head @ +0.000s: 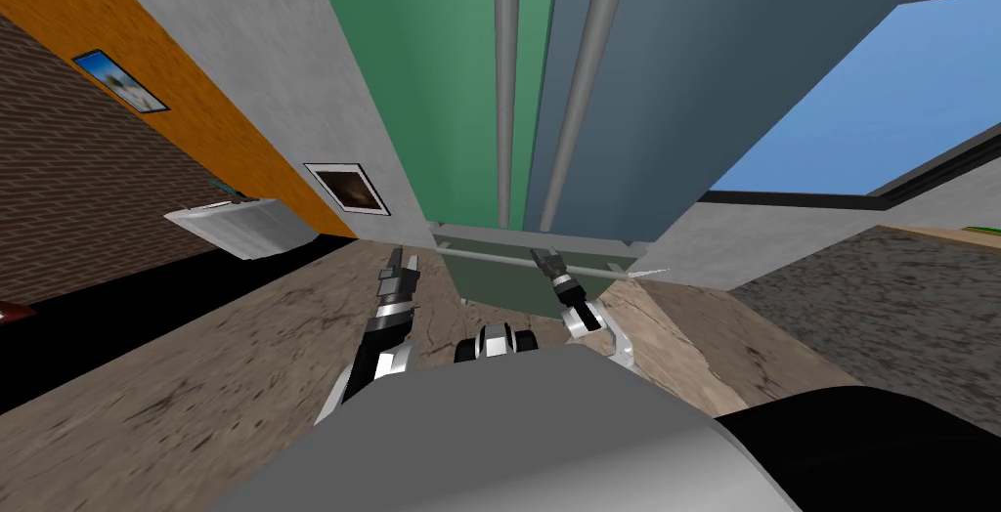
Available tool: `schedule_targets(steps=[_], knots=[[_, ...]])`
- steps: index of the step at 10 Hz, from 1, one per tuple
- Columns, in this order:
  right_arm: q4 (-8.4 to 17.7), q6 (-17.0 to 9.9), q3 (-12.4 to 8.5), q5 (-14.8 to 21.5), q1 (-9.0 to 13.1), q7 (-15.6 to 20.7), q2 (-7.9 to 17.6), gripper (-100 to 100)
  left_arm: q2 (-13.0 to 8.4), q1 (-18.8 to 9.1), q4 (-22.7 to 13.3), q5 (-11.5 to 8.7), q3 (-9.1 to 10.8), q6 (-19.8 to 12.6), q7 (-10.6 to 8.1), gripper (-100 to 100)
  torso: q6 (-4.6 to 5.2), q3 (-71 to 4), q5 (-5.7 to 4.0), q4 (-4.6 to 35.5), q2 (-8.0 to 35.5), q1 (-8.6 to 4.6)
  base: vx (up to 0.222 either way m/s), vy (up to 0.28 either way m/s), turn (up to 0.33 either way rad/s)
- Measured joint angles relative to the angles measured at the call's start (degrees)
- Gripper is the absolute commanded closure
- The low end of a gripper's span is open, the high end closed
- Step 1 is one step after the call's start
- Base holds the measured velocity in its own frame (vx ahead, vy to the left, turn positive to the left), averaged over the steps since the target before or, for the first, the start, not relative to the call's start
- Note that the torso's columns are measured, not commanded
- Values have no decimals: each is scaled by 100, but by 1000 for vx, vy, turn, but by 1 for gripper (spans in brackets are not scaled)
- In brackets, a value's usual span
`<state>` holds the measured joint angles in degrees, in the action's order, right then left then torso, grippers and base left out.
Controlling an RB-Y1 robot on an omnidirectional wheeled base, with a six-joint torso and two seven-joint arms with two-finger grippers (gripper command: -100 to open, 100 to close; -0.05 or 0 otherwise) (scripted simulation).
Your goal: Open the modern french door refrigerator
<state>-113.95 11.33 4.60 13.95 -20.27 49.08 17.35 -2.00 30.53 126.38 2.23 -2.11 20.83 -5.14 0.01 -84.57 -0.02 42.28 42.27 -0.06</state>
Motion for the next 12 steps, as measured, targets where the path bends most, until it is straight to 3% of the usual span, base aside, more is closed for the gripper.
schedule_targets(steps=[12], knots=[[727,-455,36,876,400,1766,500,-100,0,-1,0,0,0,0,0,0,-1,4,4,2,7,16,19,119,-84]])
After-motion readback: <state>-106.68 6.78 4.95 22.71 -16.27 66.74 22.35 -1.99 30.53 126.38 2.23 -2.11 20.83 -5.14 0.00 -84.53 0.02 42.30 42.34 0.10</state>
